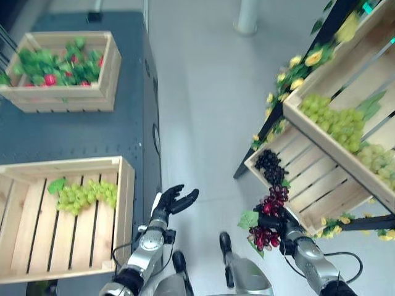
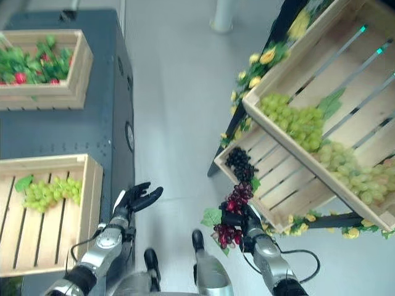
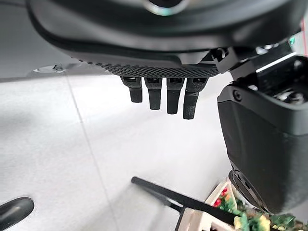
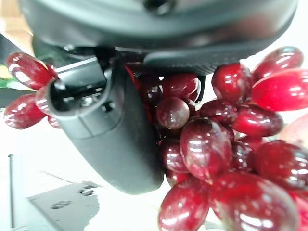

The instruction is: Pick up the fruits from the basket on one side to the basket on the other side

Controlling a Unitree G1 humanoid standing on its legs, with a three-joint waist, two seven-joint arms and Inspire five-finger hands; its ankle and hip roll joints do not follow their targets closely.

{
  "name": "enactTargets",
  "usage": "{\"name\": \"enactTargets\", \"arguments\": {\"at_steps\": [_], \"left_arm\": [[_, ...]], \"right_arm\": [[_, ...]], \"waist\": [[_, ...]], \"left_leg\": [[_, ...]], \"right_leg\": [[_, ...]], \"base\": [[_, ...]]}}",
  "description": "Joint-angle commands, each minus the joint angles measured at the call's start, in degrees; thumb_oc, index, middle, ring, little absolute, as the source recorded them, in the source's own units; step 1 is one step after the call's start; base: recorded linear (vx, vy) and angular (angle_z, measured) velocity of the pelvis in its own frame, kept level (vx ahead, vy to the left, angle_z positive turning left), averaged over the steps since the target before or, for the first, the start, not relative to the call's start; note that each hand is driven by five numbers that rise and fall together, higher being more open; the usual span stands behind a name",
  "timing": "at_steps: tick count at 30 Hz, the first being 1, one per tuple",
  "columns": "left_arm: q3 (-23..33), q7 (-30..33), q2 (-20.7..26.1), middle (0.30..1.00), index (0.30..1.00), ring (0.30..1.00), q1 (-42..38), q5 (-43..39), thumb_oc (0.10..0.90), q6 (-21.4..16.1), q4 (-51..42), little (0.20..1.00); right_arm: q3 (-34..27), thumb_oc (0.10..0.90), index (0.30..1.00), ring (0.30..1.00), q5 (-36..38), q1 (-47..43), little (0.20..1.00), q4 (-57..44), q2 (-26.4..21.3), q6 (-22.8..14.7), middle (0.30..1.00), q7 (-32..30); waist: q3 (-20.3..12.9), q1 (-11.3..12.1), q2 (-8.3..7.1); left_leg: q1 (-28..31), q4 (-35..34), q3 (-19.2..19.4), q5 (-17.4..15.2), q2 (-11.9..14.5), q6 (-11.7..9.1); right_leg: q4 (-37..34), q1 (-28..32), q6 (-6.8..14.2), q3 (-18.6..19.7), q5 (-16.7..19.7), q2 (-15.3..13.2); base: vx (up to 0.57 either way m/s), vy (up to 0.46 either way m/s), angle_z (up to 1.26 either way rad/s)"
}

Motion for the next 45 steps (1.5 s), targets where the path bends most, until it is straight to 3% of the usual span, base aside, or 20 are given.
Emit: {"name": "enactTargets", "arguments": {"at_steps": [1,10,19,28,33,45], "left_arm": [[-2.0,2.9,-0.4,0.9,0.9,0.9,-5.7,1.1,0.8,-5.1,-4.9,0.9],[-4.1,3.4,0.3,0.9,0.9,0.9,-11.2,1.5,0.8,-3.4,-6.0,0.9],[-4.8,1.1,1.5,0.9,0.9,0.9,-12.0,1.0,0.8,-2.4,-6.5,0.9],[-7.9,-1.6,4.7,0.9,0.9,0.9,-11.6,0.5,0.8,-1.4,-7.7,0.9],[-7.8,-2.8,5.6,0.9,0.9,0.9,-10.7,-0.3,0.8,-2.1,-7.1,0.9],[-9.2,-3.5,8.4,0.9,0.9,0.9,-9.7,-0.6,0.8,-4.5,-8.7,0.9]], "right_arm": [[-4.7,0.4,0.3,0.3,-1.5,-4.4,0.3,-5.7,-5.6,-8.2,0.3,-6.2],[-7.2,0.4,0.3,0.3,-0.9,-12.1,0.3,-3.8,-9.6,-8.7,0.3,-10.0],[-13.5,0.4,0.3,0.3,0.4,-17.3,0.3,2.4,-16.6,-10.0,0.3,-16.1],[-12.7,0.4,0.3,0.3,-0.3,-27.1,0.3,13.7,-28.6,-3.0,0.3,-17.9],[-11.3,0.4,0.3,0.3,-1.8,-31.4,0.3,18.2,-31.4,-0.4,0.3,-18.0],[-4.7,0.4,0.3,0.3,-14.8,-38.0,0.3,22.7,-38.4,8.5,0.3,-19.0]], "waist": [[1.5,-0.1,0.87],[5.5,0.2,0.81],[5.6,1.1,0.74],[5.6,3.4,-0.06],[5.6,4.6,-0.27],[5.6,5.5,0.15]], "left_leg": [[-5.7,12.3,-0.3,-6.4,0.6,0.6],[-16.8,25.5,-2.0,-10.7,0.5,1.3],[-25.5,35.7,-4.4,-14.5,0.3,2.3],[-30.0,39.0,-6.6,-15.2,-0.2,2.8],[-31.4,39.9,-7.7,-15.1,-0.4,2.9],[-33.2,39.4,-7.9,-14.3,-0.4,2.7]], "right_leg": [[13.3,-4.0,-2.4,-2.9,-7.2,1.6],[26.8,-14.4,-3.9,-5.0,-11.8,2.4],[36.9,-21.8,-4.9,-6.3,-15.2,2.4],[40.1,-25.4,-5.1,-7.3,-15.4,2.4],[40.7,-26.4,-5.3,-7.8,-15.2,2.5],[40.4,-27.9,-5.1,-9.0,-15.0,2.0]], "base": [[-0.14,0.022,0.02],[-0.08,0.007,0.04],[-0.01,0.011,0.11],[-0.01,-0.02,0.04],[-0.01,-0.051,0.04],[-0.01,-0.018,0.04]]}}
